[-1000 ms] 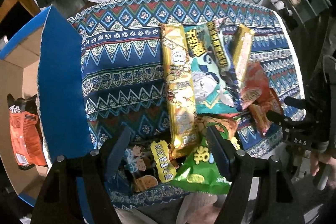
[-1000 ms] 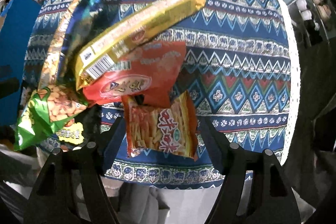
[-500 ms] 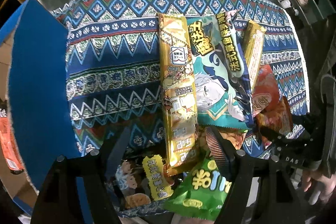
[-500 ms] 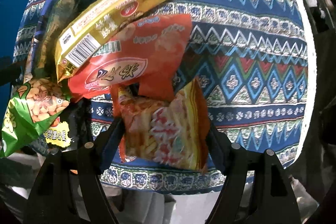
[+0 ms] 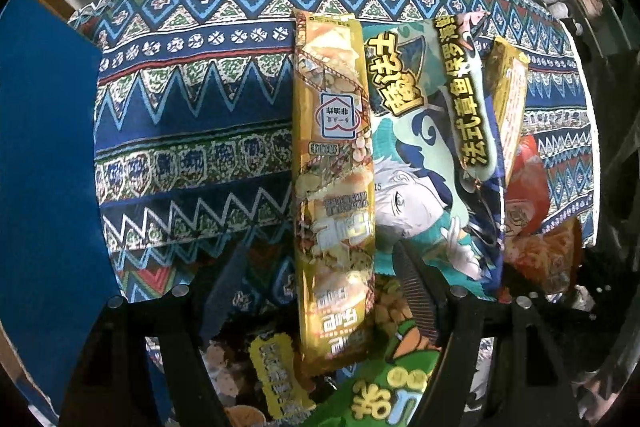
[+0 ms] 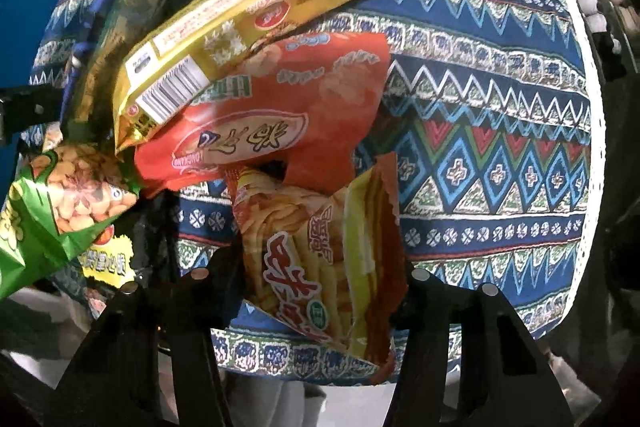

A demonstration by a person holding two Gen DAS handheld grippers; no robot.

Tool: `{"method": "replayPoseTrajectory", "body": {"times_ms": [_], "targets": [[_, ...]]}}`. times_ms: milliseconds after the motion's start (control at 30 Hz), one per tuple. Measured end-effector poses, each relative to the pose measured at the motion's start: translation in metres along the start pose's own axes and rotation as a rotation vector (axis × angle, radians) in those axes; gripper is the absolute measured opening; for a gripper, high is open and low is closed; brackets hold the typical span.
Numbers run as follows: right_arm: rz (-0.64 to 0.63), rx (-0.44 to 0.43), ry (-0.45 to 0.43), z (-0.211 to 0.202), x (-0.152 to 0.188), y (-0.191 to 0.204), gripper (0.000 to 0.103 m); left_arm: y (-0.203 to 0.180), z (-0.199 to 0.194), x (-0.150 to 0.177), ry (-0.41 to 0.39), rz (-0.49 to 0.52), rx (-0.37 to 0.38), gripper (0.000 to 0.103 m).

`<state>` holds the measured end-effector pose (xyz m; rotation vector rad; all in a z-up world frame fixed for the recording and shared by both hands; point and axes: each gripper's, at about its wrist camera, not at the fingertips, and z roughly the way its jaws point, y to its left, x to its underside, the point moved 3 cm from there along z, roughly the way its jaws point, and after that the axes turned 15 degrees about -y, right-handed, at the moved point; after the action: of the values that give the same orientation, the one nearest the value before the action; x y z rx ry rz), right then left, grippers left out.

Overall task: Organize snacks
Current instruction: 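Lift both snacks and carry them over the cardboard box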

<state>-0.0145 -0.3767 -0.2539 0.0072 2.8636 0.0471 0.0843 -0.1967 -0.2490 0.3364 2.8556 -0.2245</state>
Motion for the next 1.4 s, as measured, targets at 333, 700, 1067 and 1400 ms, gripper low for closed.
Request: {"method": "replayPoseTrajectory", "body": {"times_ms": [333,700,1067,1400], "targets": [[0.025,0.021,-0.048,-0.016,-0.015,-0.010,0.053,0.009,0.010,0.001,0.004,-0.067,0.057,0.035],[0.067,-0.001,-0.150,-0.056,-0.031,-0.011,0.052,0.006,-0.018,-0.010,-0.096,0.002,0.005,0.032],[0.048,-0.009,-0.234,-0.089,-0.055,0.000,0.052,0.016,-0.070,-0.014,-0.192,0.015,0.017,0.032],[0.018,-0.032,-0.282,-0.110,-0.067,0.020,0.052,0.026,-0.105,-0.014,-0.264,0.014,0.019,0.032]]}}
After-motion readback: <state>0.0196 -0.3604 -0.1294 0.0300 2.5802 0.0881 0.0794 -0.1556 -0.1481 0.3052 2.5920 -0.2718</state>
